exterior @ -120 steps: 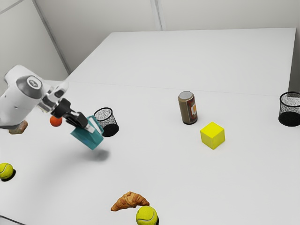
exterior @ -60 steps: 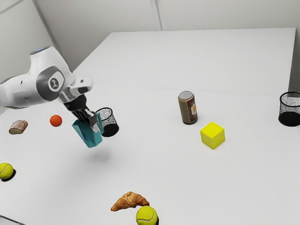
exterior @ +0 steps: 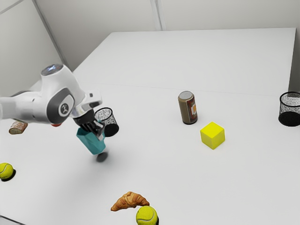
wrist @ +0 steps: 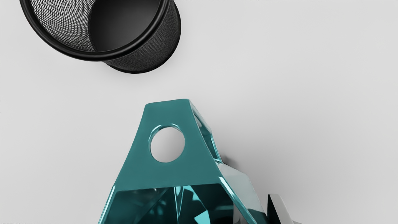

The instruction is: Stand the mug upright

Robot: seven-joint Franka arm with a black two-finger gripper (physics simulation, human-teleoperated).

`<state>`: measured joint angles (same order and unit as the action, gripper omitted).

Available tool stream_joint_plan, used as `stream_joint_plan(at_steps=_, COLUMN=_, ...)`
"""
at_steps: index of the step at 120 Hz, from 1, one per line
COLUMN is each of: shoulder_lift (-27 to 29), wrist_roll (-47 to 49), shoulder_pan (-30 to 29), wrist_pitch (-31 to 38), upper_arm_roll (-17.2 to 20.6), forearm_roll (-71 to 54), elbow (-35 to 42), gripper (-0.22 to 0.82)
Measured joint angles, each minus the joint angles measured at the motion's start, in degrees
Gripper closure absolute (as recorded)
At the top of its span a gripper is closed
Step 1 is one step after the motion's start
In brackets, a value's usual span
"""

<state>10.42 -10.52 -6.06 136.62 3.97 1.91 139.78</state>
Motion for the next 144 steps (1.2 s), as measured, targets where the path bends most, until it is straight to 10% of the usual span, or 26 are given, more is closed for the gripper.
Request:
stream_joint_plan(at_steps=108, shoulder_lift=-4.81, wrist_roll=13.9, shoulder_pan=0.69, wrist_pitch=8.74, upper_arm_roll=0.56, forearm_roll=-6.12, elbow=3.1, gripper=0.75)
stream_joint_plan(at_steps=144, shoulder_lift=-3.49, wrist_roll=14.81, shoulder_pan=0.77, wrist_pitch=8.8, upper_arm_roll=1.41, forearm_roll=-5.81, elbow=2.73, gripper=0.43)
